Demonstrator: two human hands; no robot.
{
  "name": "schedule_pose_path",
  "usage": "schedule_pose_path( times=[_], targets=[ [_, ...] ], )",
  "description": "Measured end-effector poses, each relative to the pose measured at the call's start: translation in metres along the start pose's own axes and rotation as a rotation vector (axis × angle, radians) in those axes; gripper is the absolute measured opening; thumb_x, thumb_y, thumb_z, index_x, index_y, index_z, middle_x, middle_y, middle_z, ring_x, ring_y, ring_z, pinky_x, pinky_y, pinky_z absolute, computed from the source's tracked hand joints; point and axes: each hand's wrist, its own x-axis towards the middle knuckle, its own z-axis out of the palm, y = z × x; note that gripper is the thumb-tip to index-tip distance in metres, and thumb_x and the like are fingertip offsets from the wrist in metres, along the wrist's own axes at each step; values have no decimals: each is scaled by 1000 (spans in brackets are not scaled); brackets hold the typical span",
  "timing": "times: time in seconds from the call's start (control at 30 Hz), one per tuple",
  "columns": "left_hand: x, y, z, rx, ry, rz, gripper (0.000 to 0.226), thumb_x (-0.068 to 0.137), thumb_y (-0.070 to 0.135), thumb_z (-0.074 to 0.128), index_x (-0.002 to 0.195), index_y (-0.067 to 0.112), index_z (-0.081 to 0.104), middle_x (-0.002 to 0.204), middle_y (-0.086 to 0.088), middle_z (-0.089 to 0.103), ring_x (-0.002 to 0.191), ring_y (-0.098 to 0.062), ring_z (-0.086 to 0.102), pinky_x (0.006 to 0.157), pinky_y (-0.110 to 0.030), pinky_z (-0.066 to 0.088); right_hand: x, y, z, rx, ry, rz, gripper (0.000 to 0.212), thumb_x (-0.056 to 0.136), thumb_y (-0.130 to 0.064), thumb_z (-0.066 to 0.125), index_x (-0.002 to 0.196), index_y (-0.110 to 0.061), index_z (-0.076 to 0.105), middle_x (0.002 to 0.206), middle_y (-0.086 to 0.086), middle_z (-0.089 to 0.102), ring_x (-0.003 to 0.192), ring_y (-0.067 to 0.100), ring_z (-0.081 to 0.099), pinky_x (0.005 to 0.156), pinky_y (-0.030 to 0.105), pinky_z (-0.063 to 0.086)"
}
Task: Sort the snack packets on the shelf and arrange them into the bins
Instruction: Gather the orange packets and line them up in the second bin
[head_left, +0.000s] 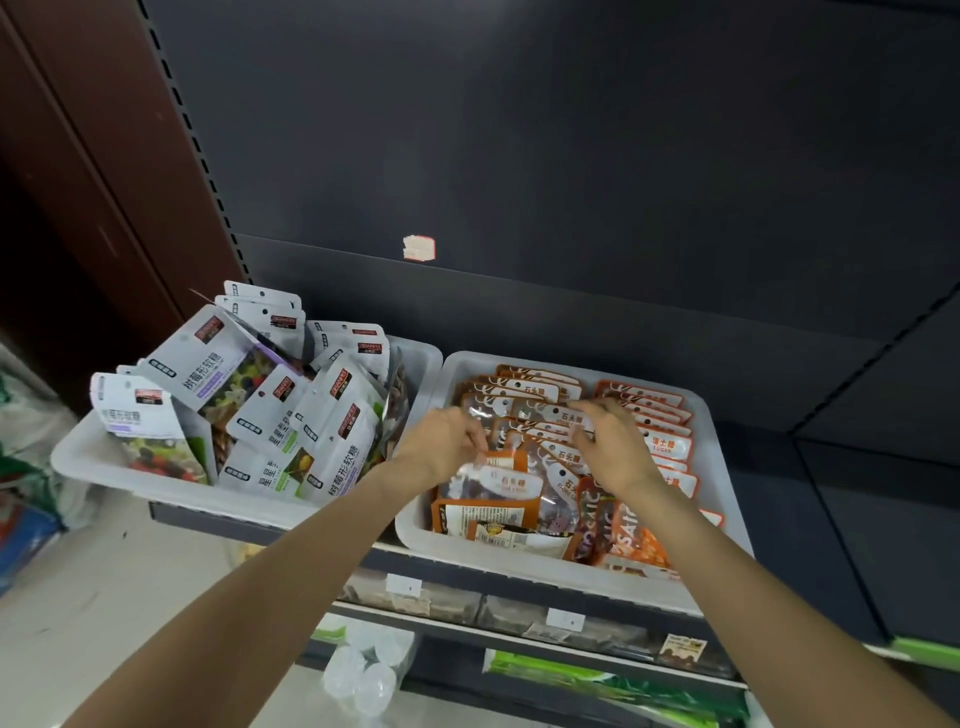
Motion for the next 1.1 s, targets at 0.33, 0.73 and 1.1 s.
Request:
schedule_pose_path(
  times=[0.33, 0.73, 1.1],
  targets=[
    [2, 13, -9, -399, 338, 108, 3, 86, 16, 66, 87, 19, 67, 94, 2, 68, 87, -7, 63, 77, -19, 53, -2, -26, -11, 370, -76, 63, 37, 96, -37, 46, 103, -8, 68, 101, 8, 70, 84, 14, 66, 77, 32, 57],
    [12, 42, 6, -524, -160, 210, 29, 84, 17, 69, 113, 18, 65, 110, 9, 64, 104, -8, 61, 91, -29, 51, 12, -11, -62, 473, -15, 318, 35, 80, 5, 67, 112, -6, 59, 95, 3, 61, 88, 14, 58, 69, 20, 46],
    [27, 9, 26, -139, -7, 79, 21, 91, 15, 60, 111, 19, 62, 116, -2, 64, 107, -16, 61, 92, -30, 51, 7, 2, -58, 516, 329, 1, 17, 89, -2, 59, 96, -11, 72, 91, -6, 67, 92, 11, 64, 78, 22, 52]
  ],
)
